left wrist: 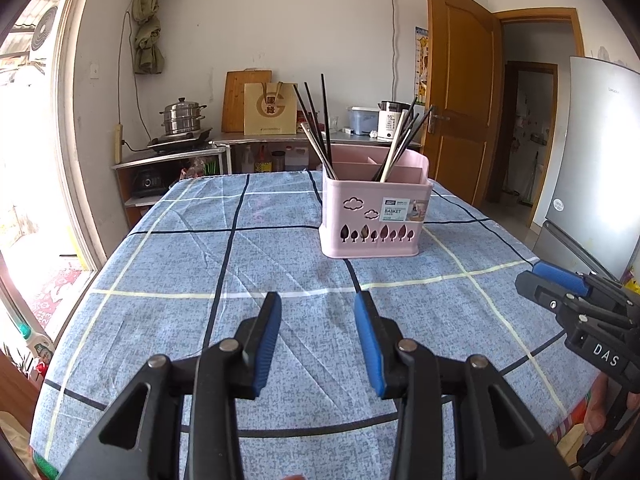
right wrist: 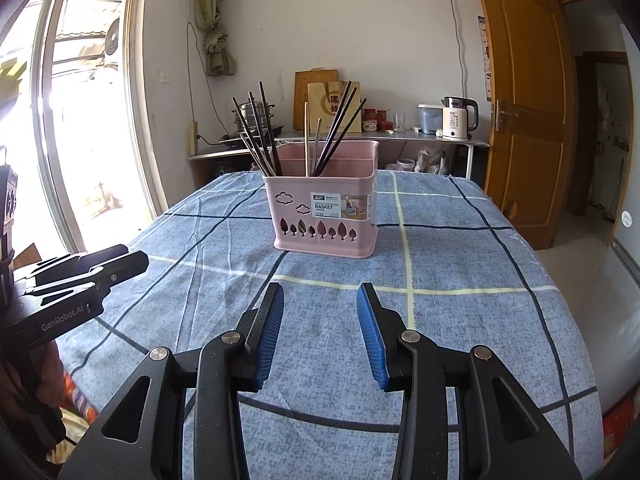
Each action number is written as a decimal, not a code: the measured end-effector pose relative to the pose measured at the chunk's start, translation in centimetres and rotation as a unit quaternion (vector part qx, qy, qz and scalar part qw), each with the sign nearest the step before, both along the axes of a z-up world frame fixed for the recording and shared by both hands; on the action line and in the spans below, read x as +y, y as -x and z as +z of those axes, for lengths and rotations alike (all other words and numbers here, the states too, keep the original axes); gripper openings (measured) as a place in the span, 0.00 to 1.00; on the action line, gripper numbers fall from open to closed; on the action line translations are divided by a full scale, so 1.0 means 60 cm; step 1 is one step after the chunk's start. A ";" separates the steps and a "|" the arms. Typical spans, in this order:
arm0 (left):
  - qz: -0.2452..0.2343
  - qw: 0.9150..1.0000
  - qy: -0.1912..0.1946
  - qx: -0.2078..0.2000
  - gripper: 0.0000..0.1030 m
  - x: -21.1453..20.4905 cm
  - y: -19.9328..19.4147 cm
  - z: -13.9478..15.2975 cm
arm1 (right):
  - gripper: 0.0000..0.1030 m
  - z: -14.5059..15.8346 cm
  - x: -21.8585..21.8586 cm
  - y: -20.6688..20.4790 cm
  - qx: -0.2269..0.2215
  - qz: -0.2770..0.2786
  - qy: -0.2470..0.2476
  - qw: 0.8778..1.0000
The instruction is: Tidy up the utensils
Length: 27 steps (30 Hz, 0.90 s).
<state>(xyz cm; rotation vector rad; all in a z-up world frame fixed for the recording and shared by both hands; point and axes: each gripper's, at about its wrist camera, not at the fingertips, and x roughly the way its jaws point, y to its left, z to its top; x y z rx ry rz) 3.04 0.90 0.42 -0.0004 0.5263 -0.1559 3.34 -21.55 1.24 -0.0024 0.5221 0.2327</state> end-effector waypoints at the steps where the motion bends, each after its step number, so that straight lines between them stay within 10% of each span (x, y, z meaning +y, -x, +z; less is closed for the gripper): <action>1: 0.000 1.000 -0.001 -0.001 0.39 0.000 0.001 -0.001 | 0.38 -0.001 0.000 0.000 0.001 0.000 0.000 1.000; 27: 0.007 1.000 -0.006 0.003 0.39 -0.002 -0.002 -0.006 | 0.38 -0.004 0.000 -0.001 0.003 -0.002 0.006 1.000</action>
